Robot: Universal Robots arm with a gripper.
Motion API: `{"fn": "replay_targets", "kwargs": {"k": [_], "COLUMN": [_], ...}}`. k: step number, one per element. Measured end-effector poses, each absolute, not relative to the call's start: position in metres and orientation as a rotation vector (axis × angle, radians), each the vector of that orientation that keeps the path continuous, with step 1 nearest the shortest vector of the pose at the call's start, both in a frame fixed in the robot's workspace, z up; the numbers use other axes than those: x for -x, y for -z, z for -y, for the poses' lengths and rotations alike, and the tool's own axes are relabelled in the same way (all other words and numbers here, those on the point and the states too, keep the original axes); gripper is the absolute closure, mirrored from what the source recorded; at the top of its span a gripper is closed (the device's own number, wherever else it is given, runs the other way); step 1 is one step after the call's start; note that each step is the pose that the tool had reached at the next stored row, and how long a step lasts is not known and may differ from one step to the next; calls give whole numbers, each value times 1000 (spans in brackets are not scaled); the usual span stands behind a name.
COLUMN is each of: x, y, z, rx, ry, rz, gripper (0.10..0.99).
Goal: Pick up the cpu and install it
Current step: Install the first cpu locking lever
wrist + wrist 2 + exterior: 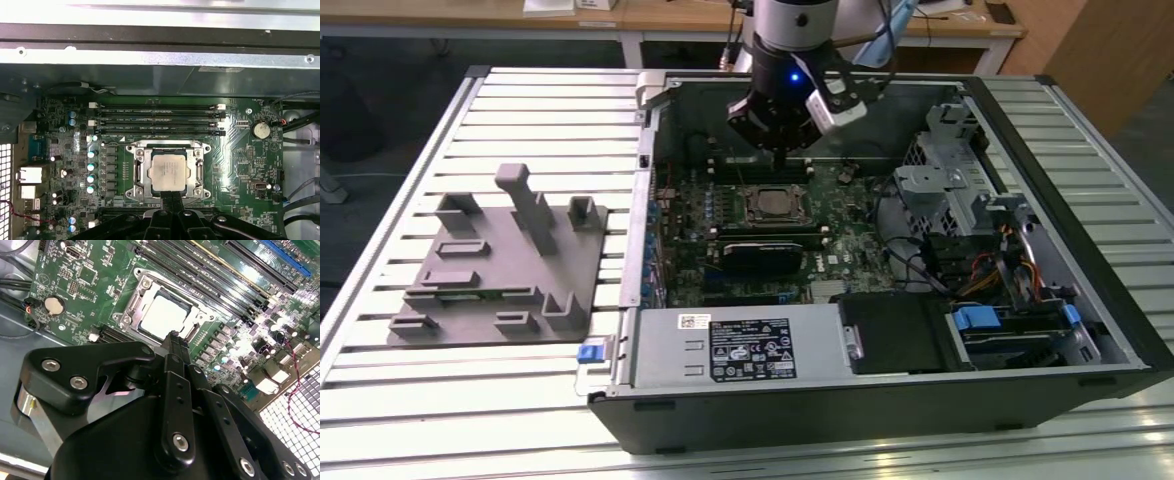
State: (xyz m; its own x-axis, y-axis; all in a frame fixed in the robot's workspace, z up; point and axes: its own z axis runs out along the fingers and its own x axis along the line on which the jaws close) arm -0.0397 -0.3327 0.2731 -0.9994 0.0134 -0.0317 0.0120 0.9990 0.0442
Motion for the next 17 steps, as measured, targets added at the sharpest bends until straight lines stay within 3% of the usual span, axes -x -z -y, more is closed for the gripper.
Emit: {"fn": "replay_targets", "kwargs": {"k": [17], "x": [60], "y": [-271], "z": [333], "rx": [-38], "ry": [-68], "rz": [-3108], "gripper": [980]}}
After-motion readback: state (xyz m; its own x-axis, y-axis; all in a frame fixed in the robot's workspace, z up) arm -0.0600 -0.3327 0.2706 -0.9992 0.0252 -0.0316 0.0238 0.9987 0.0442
